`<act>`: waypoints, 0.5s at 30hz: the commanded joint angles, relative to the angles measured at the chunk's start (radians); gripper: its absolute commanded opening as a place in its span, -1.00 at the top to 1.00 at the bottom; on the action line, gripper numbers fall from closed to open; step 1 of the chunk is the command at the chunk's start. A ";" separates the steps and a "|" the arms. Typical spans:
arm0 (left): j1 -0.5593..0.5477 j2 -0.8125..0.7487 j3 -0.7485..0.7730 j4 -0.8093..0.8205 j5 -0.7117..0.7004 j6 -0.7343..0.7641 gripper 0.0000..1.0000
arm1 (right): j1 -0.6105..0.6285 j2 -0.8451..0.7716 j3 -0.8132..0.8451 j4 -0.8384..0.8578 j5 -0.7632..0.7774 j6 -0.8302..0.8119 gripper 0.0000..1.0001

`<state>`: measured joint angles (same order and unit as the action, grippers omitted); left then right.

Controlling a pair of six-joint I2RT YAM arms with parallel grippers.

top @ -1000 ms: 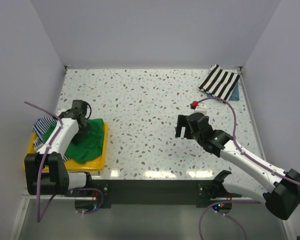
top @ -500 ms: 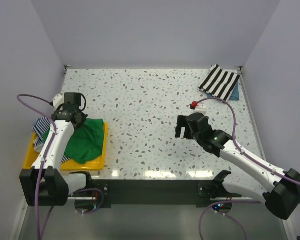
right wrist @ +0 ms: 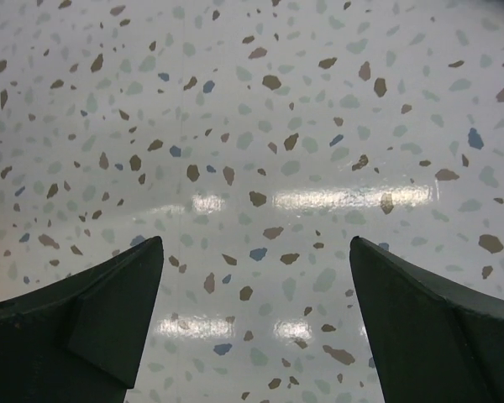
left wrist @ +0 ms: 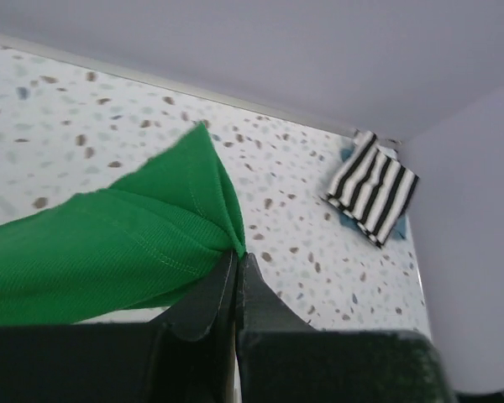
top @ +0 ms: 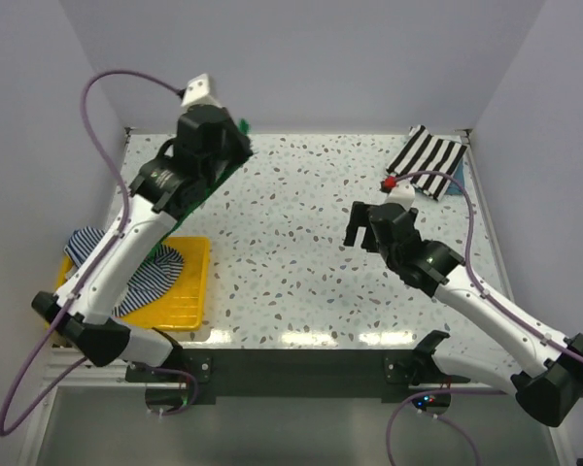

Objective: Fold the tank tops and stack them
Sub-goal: Grab the tank top from the pile, then move the tank top to the center of the board

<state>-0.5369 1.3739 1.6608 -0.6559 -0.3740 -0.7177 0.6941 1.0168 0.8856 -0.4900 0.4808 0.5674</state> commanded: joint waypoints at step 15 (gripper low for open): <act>-0.328 0.042 -0.628 0.429 0.341 -0.023 0.72 | -0.011 -0.116 -0.011 -0.122 0.197 0.057 -0.96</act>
<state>-0.8375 1.4925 1.1503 -0.3805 -0.1722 -0.7208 0.6861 0.8730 0.9066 -0.6167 0.6804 0.6033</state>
